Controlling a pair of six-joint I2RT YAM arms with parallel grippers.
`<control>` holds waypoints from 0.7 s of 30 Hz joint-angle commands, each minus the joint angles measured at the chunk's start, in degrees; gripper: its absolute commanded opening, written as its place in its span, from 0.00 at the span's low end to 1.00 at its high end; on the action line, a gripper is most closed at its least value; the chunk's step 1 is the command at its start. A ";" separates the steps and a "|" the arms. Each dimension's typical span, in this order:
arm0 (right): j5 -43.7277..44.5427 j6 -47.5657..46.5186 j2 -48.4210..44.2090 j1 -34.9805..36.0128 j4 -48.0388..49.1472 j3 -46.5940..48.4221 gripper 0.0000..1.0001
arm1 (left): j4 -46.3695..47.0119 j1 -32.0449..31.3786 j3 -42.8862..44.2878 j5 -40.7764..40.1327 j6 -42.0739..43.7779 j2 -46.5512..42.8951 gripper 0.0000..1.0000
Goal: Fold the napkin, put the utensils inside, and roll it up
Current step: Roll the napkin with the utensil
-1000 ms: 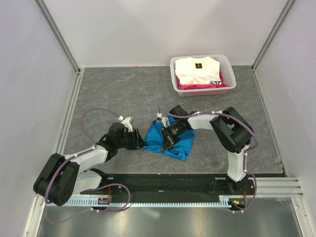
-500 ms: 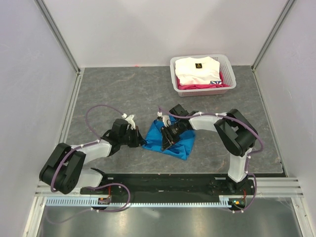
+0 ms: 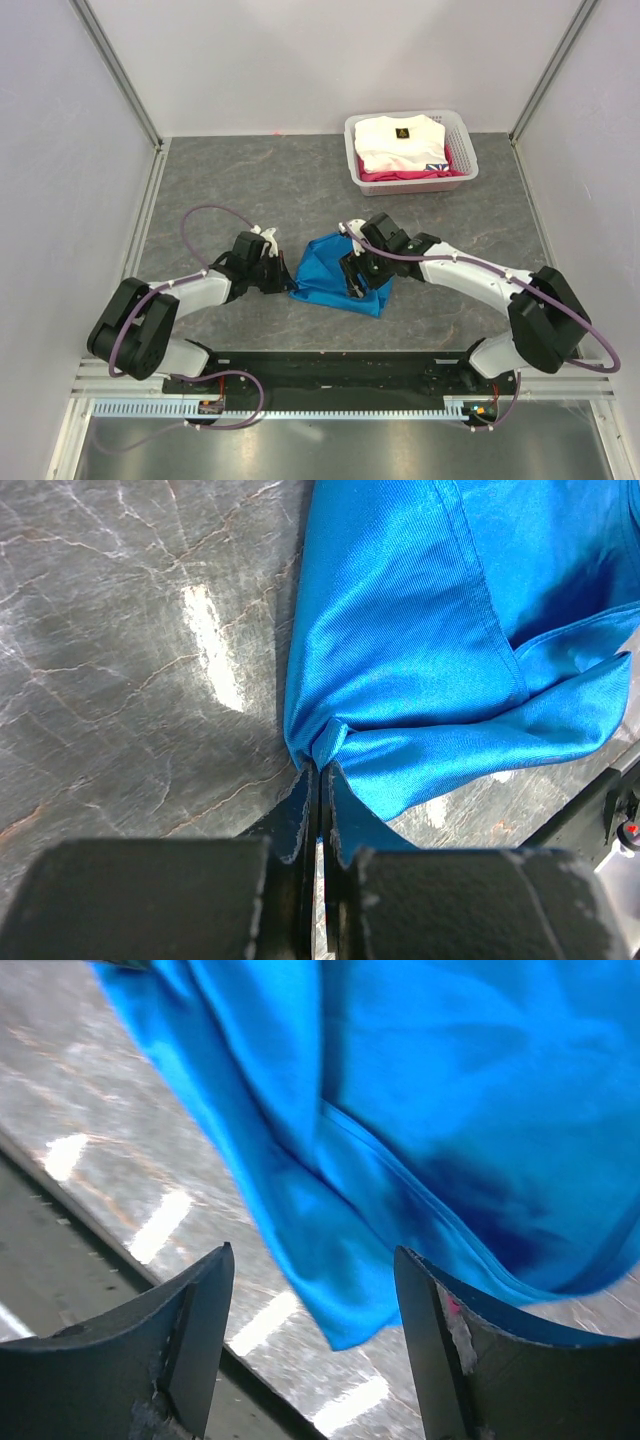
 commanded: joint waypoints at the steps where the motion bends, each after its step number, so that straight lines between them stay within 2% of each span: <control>1: 6.68 -1.39 0.58 1.81 -2.00 -0.46 0.73 | -2.39 0.07 1.48 1.33 1.89 0.61 0.02; 12: 11.16 -3.33 7.61 6.12 -1.82 0.42 0.75 | -2.65 0.16 1.65 1.68 1.81 0.87 0.02; 21: 13.53 -0.26 10.60 10.51 -7.97 2.97 0.72 | -2.92 0.16 2.00 1.59 1.72 0.79 0.02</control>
